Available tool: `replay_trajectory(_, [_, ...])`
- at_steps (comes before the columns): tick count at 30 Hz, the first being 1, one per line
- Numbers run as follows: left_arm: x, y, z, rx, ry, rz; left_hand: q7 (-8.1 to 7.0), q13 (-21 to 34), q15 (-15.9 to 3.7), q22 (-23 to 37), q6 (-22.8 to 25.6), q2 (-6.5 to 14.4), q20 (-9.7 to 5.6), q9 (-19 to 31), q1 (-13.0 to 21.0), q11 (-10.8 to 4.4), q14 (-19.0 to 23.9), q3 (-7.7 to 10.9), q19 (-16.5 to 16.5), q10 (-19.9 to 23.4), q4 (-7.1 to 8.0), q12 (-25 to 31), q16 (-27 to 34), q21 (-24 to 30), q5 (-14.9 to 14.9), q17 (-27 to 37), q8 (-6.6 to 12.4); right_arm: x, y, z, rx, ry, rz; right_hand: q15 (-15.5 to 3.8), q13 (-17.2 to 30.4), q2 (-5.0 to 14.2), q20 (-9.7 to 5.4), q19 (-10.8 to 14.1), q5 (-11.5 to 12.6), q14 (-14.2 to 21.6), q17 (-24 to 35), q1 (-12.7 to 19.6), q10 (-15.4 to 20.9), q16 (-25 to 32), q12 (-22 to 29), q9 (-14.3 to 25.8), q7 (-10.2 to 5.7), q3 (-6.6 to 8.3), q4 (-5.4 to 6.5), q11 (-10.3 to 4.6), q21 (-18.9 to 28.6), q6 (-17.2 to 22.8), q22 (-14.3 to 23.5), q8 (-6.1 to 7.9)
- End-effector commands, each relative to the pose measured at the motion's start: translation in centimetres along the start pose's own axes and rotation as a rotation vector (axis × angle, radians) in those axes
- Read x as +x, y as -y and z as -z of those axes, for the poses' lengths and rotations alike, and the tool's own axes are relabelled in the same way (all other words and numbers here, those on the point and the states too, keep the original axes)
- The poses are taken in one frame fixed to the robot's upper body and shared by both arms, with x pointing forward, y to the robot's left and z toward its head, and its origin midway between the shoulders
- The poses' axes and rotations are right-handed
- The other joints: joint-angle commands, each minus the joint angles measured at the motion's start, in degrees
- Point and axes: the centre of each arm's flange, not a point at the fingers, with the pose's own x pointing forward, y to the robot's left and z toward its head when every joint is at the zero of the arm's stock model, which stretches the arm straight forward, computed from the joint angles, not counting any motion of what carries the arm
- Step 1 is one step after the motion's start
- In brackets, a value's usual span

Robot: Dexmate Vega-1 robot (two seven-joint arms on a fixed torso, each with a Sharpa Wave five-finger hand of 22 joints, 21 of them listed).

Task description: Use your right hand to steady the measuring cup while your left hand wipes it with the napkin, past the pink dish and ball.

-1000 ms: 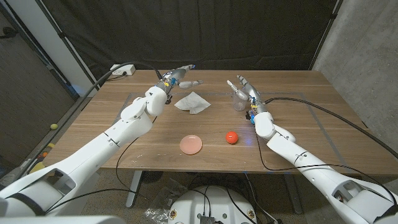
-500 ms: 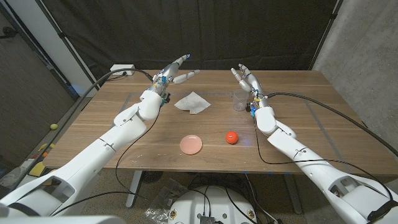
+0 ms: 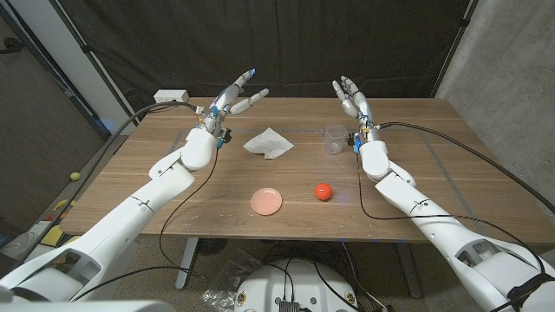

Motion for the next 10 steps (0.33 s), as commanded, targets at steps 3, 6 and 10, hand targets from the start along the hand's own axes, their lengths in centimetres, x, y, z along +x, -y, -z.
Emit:
replay_trajectory(3, [-0.7, -1.6, 4.7, -0.131, 0.019, 0.054, -0.07, -0.08, -0.47, 0.27, 0.11, 0.27, 0.17, 0.04, 0.06, 0.26, 0.11, -0.19, -0.42, -0.18, 0.00, 0.43, 0.33, -0.23, 0.36, 0.05, 0.44, -0.2, 0.6, -2.6, -0.078, -0.032, 0.090, -0.12, 0.09, 0.20, 0.23, 0.45, 0.28, 0.73, 0.04, -0.10, 0.66, 0.22, 0.38, 0.03, 0.01, -0.16, -0.36, -0.02, 0.26, 0.55, 0.18, 0.39])
replay_trajectory(6, [-0.7, -1.8, 5.7, -0.148, 0.014, 0.058, 0.30, -0.09, -0.33, 0.29, 0.13, 0.36, 0.22, 0.03, 0.01, 0.29, -0.04, -0.23, -0.64, -0.31, -0.03, 0.40, 0.30, -0.39, 0.41, 0.03, 0.45, -0.7, 0.5, -3.5, -0.096, -0.044, 0.104, -0.21, 0.08, 0.30, 0.08, 0.70, 0.32, 0.79, 0.02, -0.09, 0.77, 0.20, 0.39, 0.02, 0.01, -0.17, -0.39, -0.11, 0.25, 0.62, 0.18, 0.38])
replay_trajectory(10, [-0.9, -2.3, 6.3, -0.158, 0.020, 0.028, 0.65, -0.10, -0.17, 0.31, -0.11, 0.47, 0.19, 0.01, -0.05, 0.46, -0.09, -0.31, -0.77, -0.47, -0.08, 0.37, 0.31, -0.55, 0.47, 0.01, 0.37, -0.3, 0.8, -4.6, -0.095, -0.033, 0.123, -0.35, 0.08, 0.41, 0.04, 0.72, 0.38, 0.77, 0.00, -0.07, 0.80, 0.16, 0.37, 0.02, 0.01, -0.17, -0.44, -0.09, 0.14, 0.65, 0.19, 0.35])
